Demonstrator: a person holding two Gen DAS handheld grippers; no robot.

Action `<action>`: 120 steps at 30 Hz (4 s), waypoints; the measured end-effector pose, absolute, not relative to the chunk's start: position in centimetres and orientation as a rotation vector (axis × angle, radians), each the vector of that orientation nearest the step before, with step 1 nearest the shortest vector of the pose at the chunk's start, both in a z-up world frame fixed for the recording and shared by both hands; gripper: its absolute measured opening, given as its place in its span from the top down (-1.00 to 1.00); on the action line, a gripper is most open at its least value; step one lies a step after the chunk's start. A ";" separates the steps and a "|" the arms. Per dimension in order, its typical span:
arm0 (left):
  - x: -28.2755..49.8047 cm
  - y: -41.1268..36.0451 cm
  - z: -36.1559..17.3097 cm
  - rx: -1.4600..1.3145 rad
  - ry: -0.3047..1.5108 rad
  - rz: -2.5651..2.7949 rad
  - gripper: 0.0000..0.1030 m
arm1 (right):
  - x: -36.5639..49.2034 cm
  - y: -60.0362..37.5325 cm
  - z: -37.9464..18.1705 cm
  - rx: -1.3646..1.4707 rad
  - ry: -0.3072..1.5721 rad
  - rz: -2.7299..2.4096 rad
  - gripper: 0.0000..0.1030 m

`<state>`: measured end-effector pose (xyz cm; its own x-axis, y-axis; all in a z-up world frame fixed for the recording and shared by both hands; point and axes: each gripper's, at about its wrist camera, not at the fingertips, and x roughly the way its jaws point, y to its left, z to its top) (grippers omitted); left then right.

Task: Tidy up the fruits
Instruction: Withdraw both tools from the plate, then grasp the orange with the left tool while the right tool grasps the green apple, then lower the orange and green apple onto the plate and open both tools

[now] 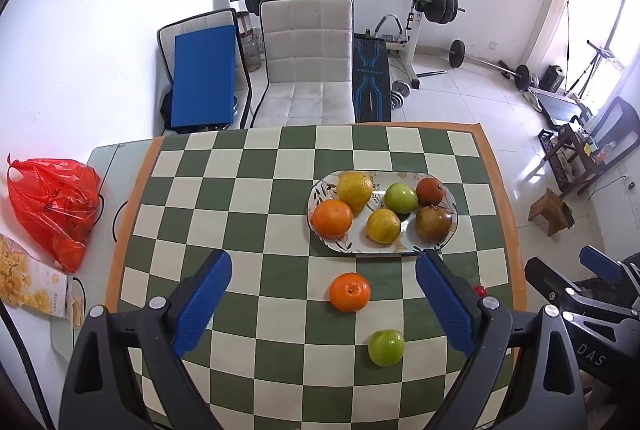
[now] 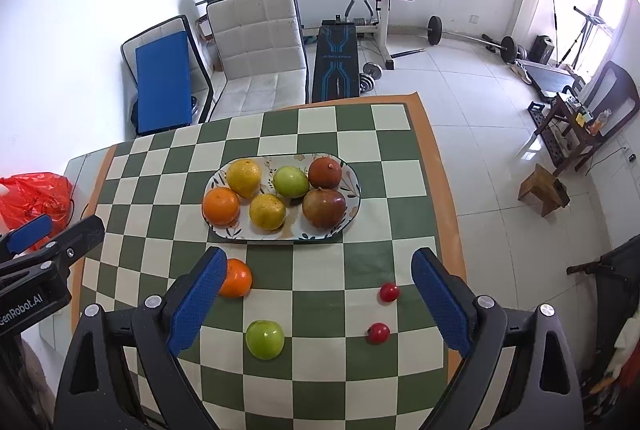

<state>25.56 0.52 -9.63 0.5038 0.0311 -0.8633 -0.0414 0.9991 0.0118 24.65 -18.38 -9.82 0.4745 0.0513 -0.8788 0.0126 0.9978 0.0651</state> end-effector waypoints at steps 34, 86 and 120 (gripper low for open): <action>26.9 4.9 -28.2 0.045 1.503 0.240 -0.99 | 25.0 -12.2 -34.6 0.194 1.654 0.250 -0.82; 33.5 2.6 -26.6 -0.266 1.525 -0.102 -0.19 | 28.6 -19.0 -33.6 0.316 1.620 0.253 -0.13; 50.2 7.6 -33.4 -0.405 1.668 -0.053 -0.41 | 54.7 -11.5 -36.4 0.288 1.597 0.336 -0.25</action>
